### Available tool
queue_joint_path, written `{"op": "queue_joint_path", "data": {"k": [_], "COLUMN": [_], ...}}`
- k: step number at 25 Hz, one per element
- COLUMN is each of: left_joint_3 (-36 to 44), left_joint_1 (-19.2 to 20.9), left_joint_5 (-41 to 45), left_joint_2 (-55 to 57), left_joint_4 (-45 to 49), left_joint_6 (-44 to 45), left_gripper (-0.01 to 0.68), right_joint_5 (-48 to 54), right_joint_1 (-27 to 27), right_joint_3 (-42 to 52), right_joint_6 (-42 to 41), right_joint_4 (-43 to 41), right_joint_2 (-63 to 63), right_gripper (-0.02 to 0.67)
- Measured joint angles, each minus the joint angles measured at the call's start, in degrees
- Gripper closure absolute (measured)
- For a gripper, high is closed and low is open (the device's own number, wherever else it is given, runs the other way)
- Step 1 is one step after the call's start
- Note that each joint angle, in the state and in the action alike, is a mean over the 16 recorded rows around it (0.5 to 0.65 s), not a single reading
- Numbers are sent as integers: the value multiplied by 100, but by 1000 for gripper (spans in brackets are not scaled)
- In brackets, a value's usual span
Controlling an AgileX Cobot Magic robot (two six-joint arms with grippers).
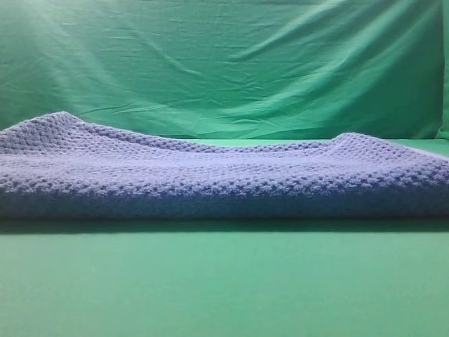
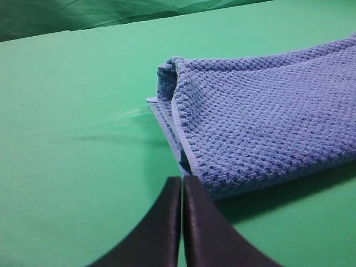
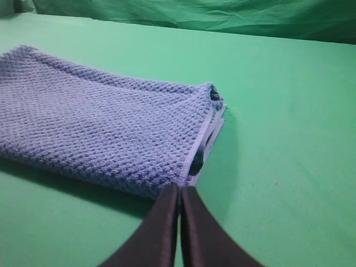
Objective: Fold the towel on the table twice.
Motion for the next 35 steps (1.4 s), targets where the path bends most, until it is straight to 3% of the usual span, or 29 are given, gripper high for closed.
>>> {"op": "queue_joint_path", "data": {"k": [12,24,35], "left_joint_3": [0,0,0], "left_joint_1": [258,984,1057], "left_joint_5": [0,0,0], "left_joint_2": [0,0,0], "left_joint_4": [8,-14,-37], "left_joint_6": [0,0,0], "left_gripper": [673,673,673], "right_joint_5": [15,15,15], "right_joint_1": [-87,-1051,-1512], "right_joint_3": [0,0,0], "right_joint_6": [0,0,0], "right_joint_4": [0,0,0], "right_joint_2": [0,0,0], "right_gripper": [649,649,649]}}
